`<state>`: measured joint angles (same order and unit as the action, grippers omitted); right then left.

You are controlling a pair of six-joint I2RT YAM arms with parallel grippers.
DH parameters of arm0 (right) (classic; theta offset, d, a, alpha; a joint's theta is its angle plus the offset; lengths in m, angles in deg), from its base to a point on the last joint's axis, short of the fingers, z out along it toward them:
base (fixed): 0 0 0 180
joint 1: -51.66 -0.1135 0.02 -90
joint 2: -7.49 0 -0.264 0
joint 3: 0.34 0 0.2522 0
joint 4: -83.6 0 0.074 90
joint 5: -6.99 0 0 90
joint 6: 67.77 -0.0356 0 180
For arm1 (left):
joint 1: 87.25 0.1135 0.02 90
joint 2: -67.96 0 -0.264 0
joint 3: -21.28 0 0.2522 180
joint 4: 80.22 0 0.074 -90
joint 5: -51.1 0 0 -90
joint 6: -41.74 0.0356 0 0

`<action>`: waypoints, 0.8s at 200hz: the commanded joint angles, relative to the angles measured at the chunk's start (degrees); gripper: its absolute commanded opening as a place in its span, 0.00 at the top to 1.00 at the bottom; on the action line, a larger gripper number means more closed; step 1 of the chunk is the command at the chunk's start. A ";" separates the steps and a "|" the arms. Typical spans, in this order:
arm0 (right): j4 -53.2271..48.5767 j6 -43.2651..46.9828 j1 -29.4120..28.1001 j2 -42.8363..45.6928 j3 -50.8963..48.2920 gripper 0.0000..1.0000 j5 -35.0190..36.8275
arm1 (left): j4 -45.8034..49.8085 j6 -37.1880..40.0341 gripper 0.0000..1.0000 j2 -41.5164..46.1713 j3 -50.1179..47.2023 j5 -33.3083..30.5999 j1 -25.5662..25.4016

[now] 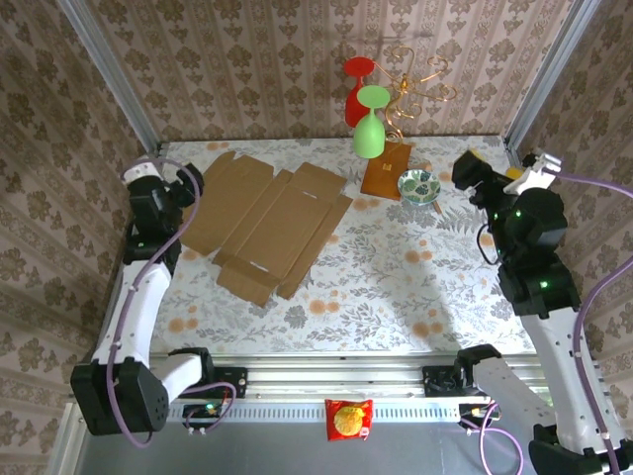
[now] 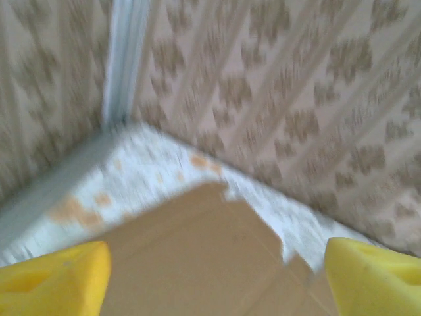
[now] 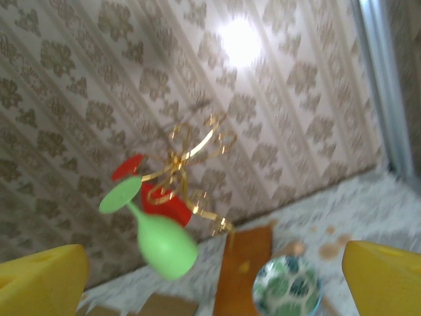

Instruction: Fold the paper box

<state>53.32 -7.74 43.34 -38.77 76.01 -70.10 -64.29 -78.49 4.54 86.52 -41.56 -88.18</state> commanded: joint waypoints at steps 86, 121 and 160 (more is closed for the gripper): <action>-15.36 -27.49 -17.21 -13.71 -8.87 0.38 -13.73 | 43.37 -12.93 0.51 -1.99 2.09 16.39 -13.19; -9.17 -30.90 -18.65 -19.36 -9.71 0.44 -18.83 | 45.99 -12.28 0.47 -2.42 3.80 14.75 -16.10; -6.99 -32.68 -20.56 -22.28 -10.11 0.45 -19.22 | 55.68 -7.21 0.43 -3.28 6.39 0.44 -31.76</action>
<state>43.23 -37.42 23.48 -60.34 66.57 -87.50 -17.47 -89.47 1.92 90.44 -31.79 -112.14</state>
